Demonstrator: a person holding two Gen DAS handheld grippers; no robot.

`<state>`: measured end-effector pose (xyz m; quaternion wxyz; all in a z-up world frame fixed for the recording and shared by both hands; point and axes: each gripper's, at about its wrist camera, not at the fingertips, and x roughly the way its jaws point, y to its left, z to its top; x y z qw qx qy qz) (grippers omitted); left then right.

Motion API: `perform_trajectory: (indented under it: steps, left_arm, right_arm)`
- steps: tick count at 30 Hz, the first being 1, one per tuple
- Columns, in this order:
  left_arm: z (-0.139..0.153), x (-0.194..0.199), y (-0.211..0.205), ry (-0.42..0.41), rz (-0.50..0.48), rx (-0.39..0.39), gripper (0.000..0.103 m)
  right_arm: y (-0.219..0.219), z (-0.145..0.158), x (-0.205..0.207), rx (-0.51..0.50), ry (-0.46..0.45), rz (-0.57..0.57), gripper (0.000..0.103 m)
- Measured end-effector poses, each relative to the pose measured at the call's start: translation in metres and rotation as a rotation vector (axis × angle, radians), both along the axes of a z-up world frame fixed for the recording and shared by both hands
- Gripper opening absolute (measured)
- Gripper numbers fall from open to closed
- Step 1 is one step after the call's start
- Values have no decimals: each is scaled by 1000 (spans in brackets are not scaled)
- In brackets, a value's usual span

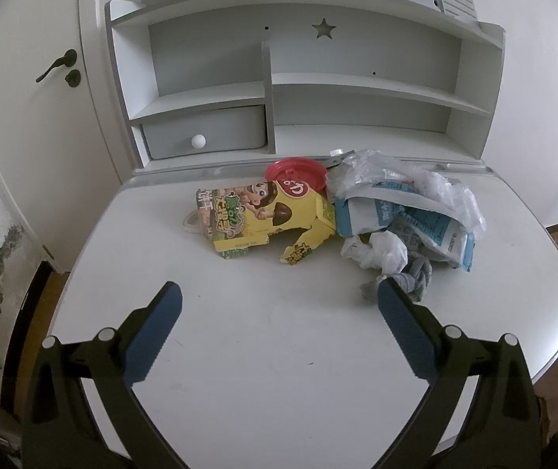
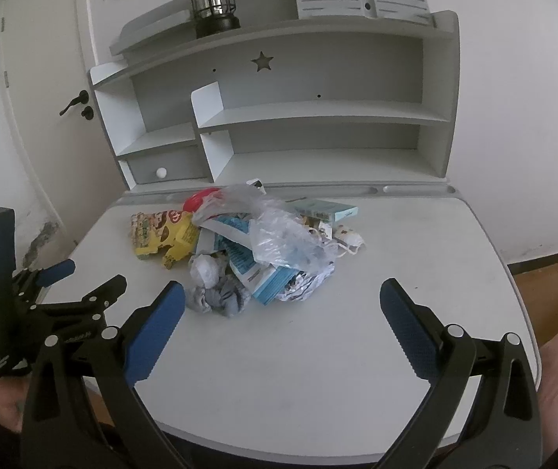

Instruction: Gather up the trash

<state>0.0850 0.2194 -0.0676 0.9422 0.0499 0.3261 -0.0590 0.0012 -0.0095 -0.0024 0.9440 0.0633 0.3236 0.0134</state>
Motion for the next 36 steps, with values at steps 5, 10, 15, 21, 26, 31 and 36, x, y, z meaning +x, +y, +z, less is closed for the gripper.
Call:
perform_trajectory:
  steps: [5, 10, 15, 21, 26, 31, 36]
  left_arm:
    - [5, 6, 2, 1, 3, -6, 97]
    - [0, 0, 1, -5, 0, -5, 97]
    - [1, 1, 2, 1, -4, -10, 97]
    - [1, 0, 1, 2, -9, -5, 97]
    - [1, 1, 0, 2, -10, -1, 97]
    - [0, 1, -1, 9, -13, 0, 97]
    - [0, 1, -2, 9, -17, -4, 97]
  right_arm:
    - [0, 1, 0, 0, 0, 1, 97]
    - [0, 1, -1, -1, 1, 3, 97]
    - [1, 1, -2, -4, 2, 6, 97]
    - [2, 1, -3, -5, 0, 9, 97]
    - [3, 1, -3, -4, -2, 8, 97]
    - [3, 2, -3, -3, 0, 7, 97]
    - [3, 1, -3, -5, 0, 9, 97]
